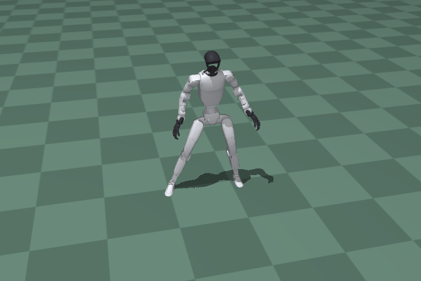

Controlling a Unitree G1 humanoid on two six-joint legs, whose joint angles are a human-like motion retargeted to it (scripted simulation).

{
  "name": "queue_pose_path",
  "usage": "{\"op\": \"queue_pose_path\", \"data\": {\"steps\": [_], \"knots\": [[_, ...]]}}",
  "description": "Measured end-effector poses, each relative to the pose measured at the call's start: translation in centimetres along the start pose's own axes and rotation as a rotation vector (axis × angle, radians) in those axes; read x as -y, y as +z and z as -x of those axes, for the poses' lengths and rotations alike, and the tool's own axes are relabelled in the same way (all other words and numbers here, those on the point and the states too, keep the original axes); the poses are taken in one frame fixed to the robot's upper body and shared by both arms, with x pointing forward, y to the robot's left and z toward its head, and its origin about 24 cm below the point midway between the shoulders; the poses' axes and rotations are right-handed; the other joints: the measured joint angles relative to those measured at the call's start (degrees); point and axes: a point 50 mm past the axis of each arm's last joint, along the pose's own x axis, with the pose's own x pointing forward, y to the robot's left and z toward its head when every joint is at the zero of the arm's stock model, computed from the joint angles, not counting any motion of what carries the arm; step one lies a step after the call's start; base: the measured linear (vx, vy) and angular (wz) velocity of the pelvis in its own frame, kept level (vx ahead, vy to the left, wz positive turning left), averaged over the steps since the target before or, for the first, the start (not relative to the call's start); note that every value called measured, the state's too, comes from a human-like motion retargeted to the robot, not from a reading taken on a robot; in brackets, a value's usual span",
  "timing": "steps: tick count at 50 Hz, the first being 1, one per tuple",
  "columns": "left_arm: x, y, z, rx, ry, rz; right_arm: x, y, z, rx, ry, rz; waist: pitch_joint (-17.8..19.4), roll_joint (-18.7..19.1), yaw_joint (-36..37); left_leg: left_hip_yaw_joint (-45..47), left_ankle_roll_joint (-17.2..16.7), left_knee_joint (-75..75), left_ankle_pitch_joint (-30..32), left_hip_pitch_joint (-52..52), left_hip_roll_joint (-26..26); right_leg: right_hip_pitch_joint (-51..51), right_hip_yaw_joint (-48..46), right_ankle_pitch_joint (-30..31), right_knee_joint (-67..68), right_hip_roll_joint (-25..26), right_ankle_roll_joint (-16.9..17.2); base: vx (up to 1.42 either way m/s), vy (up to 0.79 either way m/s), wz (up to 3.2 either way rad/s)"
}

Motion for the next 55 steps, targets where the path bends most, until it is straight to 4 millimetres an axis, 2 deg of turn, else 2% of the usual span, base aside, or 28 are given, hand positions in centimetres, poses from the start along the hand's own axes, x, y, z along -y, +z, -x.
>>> {"op": "queue_pose_path", "data": {"steps": [4,8,13,17,20,22,24,25,29,32,36,40,43,46,50,52,55], "knots": [[-0.7,0.4,-0.3,-0.038,0.079,0.118,-3.2,1.9,0.8,0.094,0.081,0.040,0.2,-0.2,-0.5,0.7,0.9,-5.3,2.9,1.2,-0.6,-0.7,-1.5,-6.1,5.4,7.5,-3.0,-0.10,0.43,-0.10],[0.4,-0.3,0.0,-0.105,0.068,0.212,-4.6,3.4,1.2,0.170,0.138,0.091,0.2,0.1,-3.4,1.0,1.1,-10.8,5.7,2.5,-1.2,-1.7,1.1,-13.0,10.3,16.7,-6.8,-0.09,0.34,0.08],[2.9,-0.7,0.6,-0.127,-0.044,0.187,-4.7,4.1,1.0,0.204,0.185,0.187,-0.3,-0.3,-4.9,3.0,0.5,-15.5,7.3,3.2,-4.0,-2.3,2.6,-16.0,9.8,25.2,-8.3,-0.07,0.29,-0.20],[5.3,-0.4,1.4,-0.129,-0.107,0.214,-3.1,5.1,0.3,0.231,0.165,0.232,0.4,0.6,-3.9,6.1,-0.7,-16.5,7.2,3.3,-6.7,-2.5,9.5,-15.0,6.5,27.5,-9.4,-0.07,0.27,-0.61],[7.3,0.1,2.2,-0.125,-0.132,0.285,-1.0,6.2,-0.3,0.259,0.103,0.227,2.0,2.4,-2.3,8.5,-0.7,-15.5,5.9,3.0,-8.5,-3.5,13.3,-13.6,6.3,25.7,-6.2,-0.07,0.27,-0.66],[8.5,0.4,2.8,-0.117,-0.162,0.317,0.7,6.8,-0.6,0.272,0.058,0.211,2.9,3.4,-1.5,10.9,0.3,-13.4,4.6,1.9,-9.7,-3.4,14.0,-12.5,5.1,23.7,-2.3,-0.08,0.27,-0.43],[9.5,0.4,3.5,-0.114,-0.207,0.337,2.2,7.2,-0.9,0.275,0.028,0.198,3.2,3.8,-1.2,14.4,1.9,-10.3,3.2,0.3,-10.2,-3.1,14.3,-11.2,2.8,21.5,-0.1,-0.08,0.28,-0.20],[9.9,0.3,3.8,-0.116,-0.232,0.345,2.9,7.4,-1.1,0.273,0.017,0.195,3.2,3.9,-1.2,16.2,2.9,-8.6,2.5,-0.6,-10.2,-2.9,14.4,-10.5,1.5,20.3,0.4,-0.07,0.30,-0.07],[10.8,-1.8,4.8,-0.176,-0.319,0.357,5.0,7.6,-1.7,0.239,-0.004,0.199,2.0,3.2,-1.8,17.7,5.8,-1.8,0.6,-2.6,-7.9,-3.0,14.9,-9.4,-0.5,16.1,-1.7,-0.03,0.32,0.02],[10.5,-3.8,5.1,-0.234,-0.326,0.330,5.9,6.9,-1.8,0.209,-0.032,0.194,1.0,2.0,-1.7,15.1,5.4,0.7,0.3,-1.9,-4.4,-3.0,15.1,-9.3,-0.4,13.5,-2.1,0.00,0.34,0.10],[8.9,-5.5,4.9,-0.277,-0.250,0.302,6.7,5.6,-1.6,0.188,-0.091,0.167,-0.3,1.0,-0.6,11.1,2.7,-0.5,1.5,0.1,2.6,-2.7,14.6,-9.2,-0.3,11.2,-1.9,-0.01,0.39,0.18],[7.2,-6.1,4.5,-0.290,-0.153,0.336,7.3,4.8,-1.5,0.170,-0.132,0.156,-1.6,1.0,0.8,6.1,-0.9,-4.4,7.3,2.2,9.6,-3.0,13.8,-9.3,0.5,9.9,-2.1,-0.05,0.52,0.21],[6.3,-5.9,4.1,-0.267,-0.096,0.355,7.6,4.2,-1.6,0.145,-0.154,0.149,-2.2,0.2,2.3,1.7,-3.4,-5.2,7.3,3.4,10.9,-2.7,14.1,-8.3,-0.2,7.4,-0.5,-0.09,0.65,0.18],[5.4,-4.8,3.4,-0.217,-0.062,0.342,7.2,3.7,-1.6,0.116,-0.160,0.124,-1.9,-1.8,4.1,-1.6,-4.2,-3.2,1.1,3.0,7.4,-2.1,13.3,-5.2,-1.6,2.9,1.8,-0.13,0.71,0.24],[4.2,-2.8,1.9,-0.167,-0.032,0.311,4.6,3.8,-1.5,0.113,-0.100,0.099,-1.1,-4.8,7.4,-2.5,0.6,1.1,-2.8,-0.2,1.1,-1.0,1.7,0.0,-2.6,-2.3,2.1,-0.15,0.65,0.24],[3.4,-1.9,1.3,-0.160,-0.003,0.321,2.5,4.6,-1.2,0.155,-0.031,0.098,-1.2,-5.4,8.7,-2.9,2.3,1.4,-2.1,-1.3,-0.7,-0.2,-2.2,-0.6,-1.8,-1.4,1.8,-0.12,0.54,0.27],[2.3,-1.0,0.6,-0.158,0.056,0.382,-0.5,6.7,-0.5,0.257,0.122,0.101,-1.4,-5.4,9.3,-3.8,2.8,-1.0,-0.5,-1.1,-1.9,0.2,0.0,-4.8,1.7,3.9,1.3,-0.08,0.44,0.31]]}}
